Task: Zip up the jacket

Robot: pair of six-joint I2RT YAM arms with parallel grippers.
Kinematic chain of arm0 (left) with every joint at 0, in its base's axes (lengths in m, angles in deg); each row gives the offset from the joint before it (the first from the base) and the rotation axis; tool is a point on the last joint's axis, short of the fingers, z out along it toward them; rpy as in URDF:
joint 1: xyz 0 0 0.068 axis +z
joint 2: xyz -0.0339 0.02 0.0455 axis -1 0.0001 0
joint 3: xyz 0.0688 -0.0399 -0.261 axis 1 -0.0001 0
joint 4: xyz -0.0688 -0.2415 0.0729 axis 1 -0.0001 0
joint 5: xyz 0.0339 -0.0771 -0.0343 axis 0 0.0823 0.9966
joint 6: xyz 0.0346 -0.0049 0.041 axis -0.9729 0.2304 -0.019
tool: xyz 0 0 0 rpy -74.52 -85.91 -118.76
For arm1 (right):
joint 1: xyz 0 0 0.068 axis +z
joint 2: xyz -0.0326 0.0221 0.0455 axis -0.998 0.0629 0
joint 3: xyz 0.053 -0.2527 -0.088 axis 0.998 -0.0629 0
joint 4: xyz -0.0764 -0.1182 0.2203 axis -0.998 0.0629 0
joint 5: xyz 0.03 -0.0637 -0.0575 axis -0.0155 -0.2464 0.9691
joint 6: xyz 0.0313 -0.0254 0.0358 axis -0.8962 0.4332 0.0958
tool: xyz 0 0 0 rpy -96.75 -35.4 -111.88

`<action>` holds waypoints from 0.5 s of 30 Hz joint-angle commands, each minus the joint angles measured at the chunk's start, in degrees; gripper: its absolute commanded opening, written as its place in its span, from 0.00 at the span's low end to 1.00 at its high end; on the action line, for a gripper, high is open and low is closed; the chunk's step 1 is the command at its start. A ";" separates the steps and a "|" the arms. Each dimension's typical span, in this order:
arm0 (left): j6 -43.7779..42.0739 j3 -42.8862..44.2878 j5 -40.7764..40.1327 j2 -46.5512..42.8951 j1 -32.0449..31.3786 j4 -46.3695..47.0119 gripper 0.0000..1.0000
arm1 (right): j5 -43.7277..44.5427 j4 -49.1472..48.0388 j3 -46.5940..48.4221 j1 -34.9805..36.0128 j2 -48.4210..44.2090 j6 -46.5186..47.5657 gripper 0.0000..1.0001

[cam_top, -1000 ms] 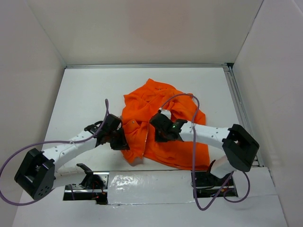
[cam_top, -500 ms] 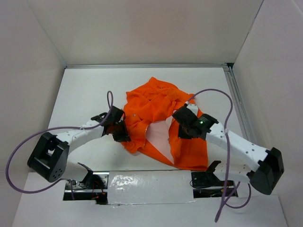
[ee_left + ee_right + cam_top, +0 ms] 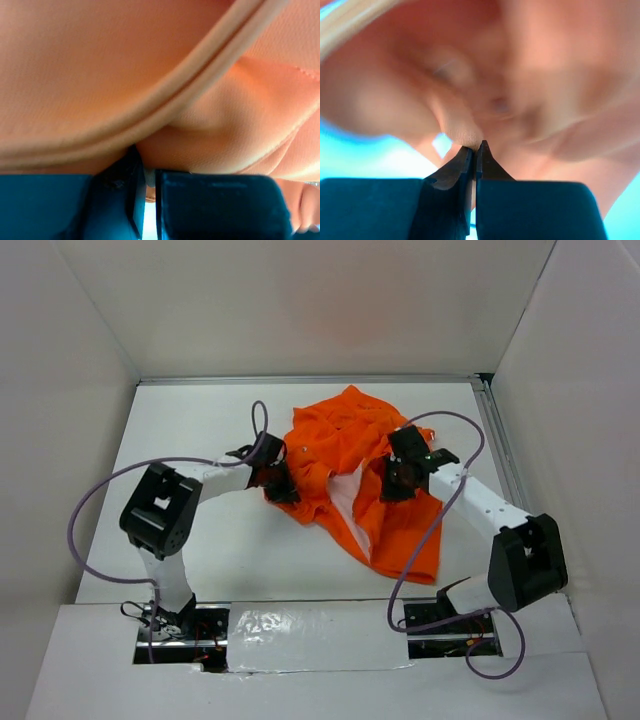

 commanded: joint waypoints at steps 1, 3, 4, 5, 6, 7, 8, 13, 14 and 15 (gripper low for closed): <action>-1.46 5.10 -0.87 5.24 0.03 0.65 0.00 | -11.72 -0.93 7.83 1.26 -3.75 7.20 0.00; -1.55 5.72 -1.22 5.51 0.03 -0.06 0.00 | -14.12 -0.91 7.41 3.37 -6.56 7.30 0.00; -1.46 5.28 -1.39 4.98 0.03 -0.32 0.00 | -15.62 -1.08 5.66 5.81 -9.27 7.04 0.00; -1.38 4.58 -2.00 4.37 -0.06 -0.41 0.00 | -18.59 -1.87 4.34 6.97 -10.69 6.43 0.00; -1.46 2.84 -2.10 2.62 0.02 -0.32 0.00 | -19.75 -2.31 1.63 8.03 -11.83 5.64 0.00; -1.46 2.21 -2.62 1.65 0.11 -0.59 0.00 | -21.16 -3.01 0.12 10.12 -13.50 4.24 0.00; -1.38 0.99 -3.06 -0.10 0.11 -0.94 0.00 | -21.95 -3.36 -2.94 11.36 -14.12 3.44 0.00; -1.37 -2.28 -5.61 -4.42 0.20 -2.17 0.00 | -27.04 -12.13 -12.53 16.91 -18.79 -1.57 0.00; -1.29 -2.37 -5.53 -4.86 0.20 -2.43 0.00 | -27.32 -12.94 -13.77 18.04 -18.61 -2.88 0.00; -1.20 -2.37 -5.44 -5.13 0.11 -2.87 0.00 | -23.49 -12.77 -14.82 18.40 -17.31 -3.94 0.00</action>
